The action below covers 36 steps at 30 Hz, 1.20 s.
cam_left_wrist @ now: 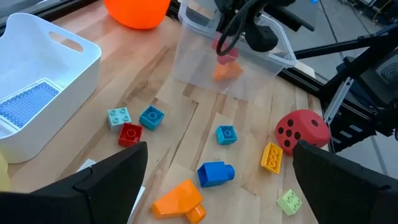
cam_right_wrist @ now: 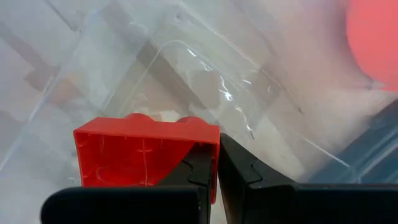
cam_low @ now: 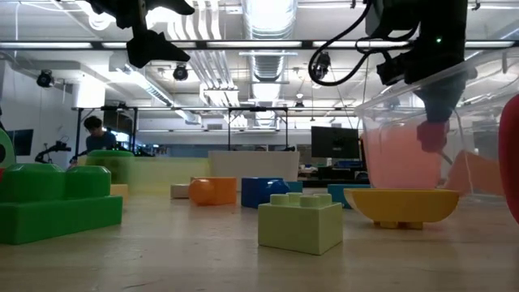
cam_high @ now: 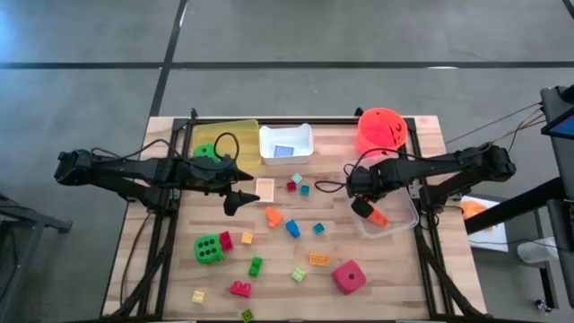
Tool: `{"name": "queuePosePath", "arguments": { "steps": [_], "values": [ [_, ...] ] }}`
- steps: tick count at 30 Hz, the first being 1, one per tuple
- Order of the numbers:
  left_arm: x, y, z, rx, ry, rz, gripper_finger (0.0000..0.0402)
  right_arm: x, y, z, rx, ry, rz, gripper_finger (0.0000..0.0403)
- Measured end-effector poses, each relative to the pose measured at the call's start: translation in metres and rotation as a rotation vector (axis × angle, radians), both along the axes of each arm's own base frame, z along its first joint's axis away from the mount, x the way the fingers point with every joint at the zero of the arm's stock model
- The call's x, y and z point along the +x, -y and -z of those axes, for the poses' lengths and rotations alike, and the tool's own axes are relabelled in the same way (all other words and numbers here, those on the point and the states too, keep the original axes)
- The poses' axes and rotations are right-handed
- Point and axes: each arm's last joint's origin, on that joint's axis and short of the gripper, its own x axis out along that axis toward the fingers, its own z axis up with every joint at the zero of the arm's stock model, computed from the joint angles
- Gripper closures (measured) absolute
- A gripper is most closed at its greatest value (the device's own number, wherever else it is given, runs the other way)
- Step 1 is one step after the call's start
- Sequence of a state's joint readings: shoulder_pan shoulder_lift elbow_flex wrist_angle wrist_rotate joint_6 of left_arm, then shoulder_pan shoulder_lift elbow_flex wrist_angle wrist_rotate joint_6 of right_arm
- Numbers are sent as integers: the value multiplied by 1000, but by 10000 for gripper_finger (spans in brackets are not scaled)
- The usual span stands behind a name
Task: Pick & Place Toys
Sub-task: Put the red game piece into the transparent bin
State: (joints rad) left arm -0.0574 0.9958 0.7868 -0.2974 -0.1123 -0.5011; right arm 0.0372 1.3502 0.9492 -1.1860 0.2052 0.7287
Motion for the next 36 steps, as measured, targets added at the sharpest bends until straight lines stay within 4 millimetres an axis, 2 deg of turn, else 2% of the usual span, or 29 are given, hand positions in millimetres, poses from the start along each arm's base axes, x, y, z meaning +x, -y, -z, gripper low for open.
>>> {"name": "queuePosePath", "arguments": {
  "steps": [8,17,23,28,36],
  "values": [
    [0,0,0,2,-1,1,16,2,0,-6,-2,-30,-181,395],
    [-1,0,1,3,-14,2,16,6,0,-24,-6,-22,-273,395],
    [-1,0,1,4,-16,2,16,4,0,-36,10,-90,-480,395],
    [-1,0,2,4,-22,2,16,1,-2,-32,81,-137,-665,395],
    [-2,0,3,5,-41,2,16,-4,-2,-20,118,-173,-669,395]
  ]
}}
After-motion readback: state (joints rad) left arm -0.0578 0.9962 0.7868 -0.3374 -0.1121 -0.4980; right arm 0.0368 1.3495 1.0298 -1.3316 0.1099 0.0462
